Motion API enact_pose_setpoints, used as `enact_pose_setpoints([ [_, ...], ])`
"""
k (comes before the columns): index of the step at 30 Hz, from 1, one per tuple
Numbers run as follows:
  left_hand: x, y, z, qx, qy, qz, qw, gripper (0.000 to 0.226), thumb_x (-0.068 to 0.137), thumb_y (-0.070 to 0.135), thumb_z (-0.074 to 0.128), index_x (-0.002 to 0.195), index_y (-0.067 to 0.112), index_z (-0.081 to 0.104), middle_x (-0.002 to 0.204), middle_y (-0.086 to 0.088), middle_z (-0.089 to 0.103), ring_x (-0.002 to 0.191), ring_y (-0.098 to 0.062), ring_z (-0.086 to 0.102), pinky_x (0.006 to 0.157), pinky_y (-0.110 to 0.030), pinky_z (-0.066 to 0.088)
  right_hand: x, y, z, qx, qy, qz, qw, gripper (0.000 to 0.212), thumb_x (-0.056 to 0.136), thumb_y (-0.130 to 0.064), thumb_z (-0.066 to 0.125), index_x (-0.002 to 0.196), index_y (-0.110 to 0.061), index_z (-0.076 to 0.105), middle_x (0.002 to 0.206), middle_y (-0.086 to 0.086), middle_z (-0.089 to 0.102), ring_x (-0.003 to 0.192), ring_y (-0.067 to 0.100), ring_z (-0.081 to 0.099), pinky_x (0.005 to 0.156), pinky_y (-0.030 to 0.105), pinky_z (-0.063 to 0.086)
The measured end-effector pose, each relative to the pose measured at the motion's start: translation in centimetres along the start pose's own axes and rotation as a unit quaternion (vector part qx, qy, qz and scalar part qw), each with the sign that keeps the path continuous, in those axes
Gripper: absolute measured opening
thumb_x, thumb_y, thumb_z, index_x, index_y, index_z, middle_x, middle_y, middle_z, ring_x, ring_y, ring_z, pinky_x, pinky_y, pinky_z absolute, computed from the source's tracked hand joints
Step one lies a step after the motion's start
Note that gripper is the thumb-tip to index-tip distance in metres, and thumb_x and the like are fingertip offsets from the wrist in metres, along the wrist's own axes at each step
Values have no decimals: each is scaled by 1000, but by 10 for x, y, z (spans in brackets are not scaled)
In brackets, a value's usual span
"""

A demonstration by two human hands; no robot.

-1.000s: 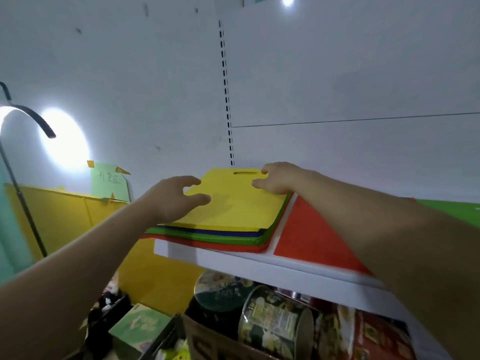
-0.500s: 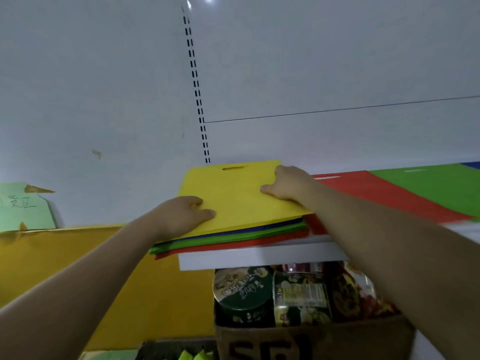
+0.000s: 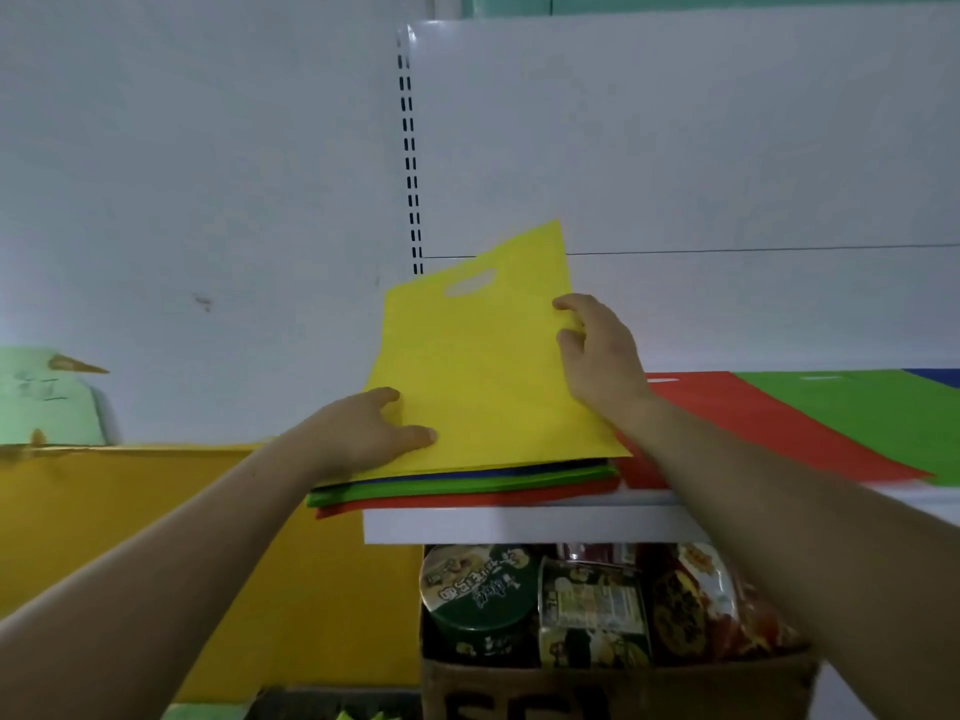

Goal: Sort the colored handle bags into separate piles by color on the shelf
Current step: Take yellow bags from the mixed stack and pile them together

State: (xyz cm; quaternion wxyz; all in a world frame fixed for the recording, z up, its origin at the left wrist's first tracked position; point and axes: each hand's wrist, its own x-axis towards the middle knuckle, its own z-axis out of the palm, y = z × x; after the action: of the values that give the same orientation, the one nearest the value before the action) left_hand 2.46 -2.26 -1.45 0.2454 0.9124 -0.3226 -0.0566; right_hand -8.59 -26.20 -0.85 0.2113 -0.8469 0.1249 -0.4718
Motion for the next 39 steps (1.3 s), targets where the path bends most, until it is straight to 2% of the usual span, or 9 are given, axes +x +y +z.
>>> enact_pose_setpoints([
  [4,-5,3,-8,-119,76,19,990,75,80,44,70,144,23,35,146,-8,38,129,-27,41,99,-35,36,-5,-27,-28,78,80,15,994,33,94,-6,48,125,-14,54,116,-3,52,99,7,44,88,20,35],
  [9,-22,5,-16,-327,166,100,925,48,82,19,70,126,31,53,126,-3,51,103,-22,54,82,-35,45,-22,-51,-63,90,155,45,983,32,94,-8,49,125,-18,53,116,-12,50,100,5,45,86,15,36],
  [13,-45,9,-17,-372,143,174,901,50,85,12,66,127,37,52,121,5,51,88,-4,55,76,-30,44,-48,-68,-86,81,199,43,976,32,93,-7,52,122,-19,53,109,-20,49,89,0,47,75,7,37],
  [18,-64,17,1,-363,95,238,896,53,89,14,63,125,49,48,126,5,52,101,-22,59,76,-33,51,-98,-82,-117,79,207,75,972,39,93,-13,58,122,-35,45,112,-27,45,92,-18,47,72,0,39],
  [23,-78,36,35,-369,43,277,886,56,89,11,63,129,46,47,136,5,48,114,-24,53,87,-44,50,-150,-82,-154,22,213,140,967,42,95,-13,56,130,-34,43,125,-16,43,107,4,47,76,0,40],
  [26,-92,51,55,-396,-8,289,871,55,89,11,63,119,55,47,132,2,52,106,-25,58,83,-46,53,-178,-82,-182,0,244,164,956,42,95,-14,55,128,-37,43,130,-14,44,110,5,48,85,13,43],
  [31,-116,92,88,-419,-62,322,847,53,89,8,61,117,51,46,120,9,53,92,-1,56,66,-18,47,-219,-77,-232,-27,299,178,937,43,95,-12,55,125,-40,44,110,-20,52,65,-3,49,60,4,43],
  [35,-140,139,122,-444,-106,333,825,55,88,5,62,116,50,49,117,11,54,97,-7,58,72,-23,49,-254,-66,-283,-70,333,200,919,43,93,-10,56,129,-32,46,104,-25,51,65,-13,52,58,1,38],
  [39,-172,198,158,-430,-133,362,816,58,86,2,63,116,49,48,123,7,55,101,-12,60,83,-31,51,-292,-50,-346,-123,365,224,895,45,91,-10,57,131,-28,48,99,-25,50,64,11,44,59,4,39],
])
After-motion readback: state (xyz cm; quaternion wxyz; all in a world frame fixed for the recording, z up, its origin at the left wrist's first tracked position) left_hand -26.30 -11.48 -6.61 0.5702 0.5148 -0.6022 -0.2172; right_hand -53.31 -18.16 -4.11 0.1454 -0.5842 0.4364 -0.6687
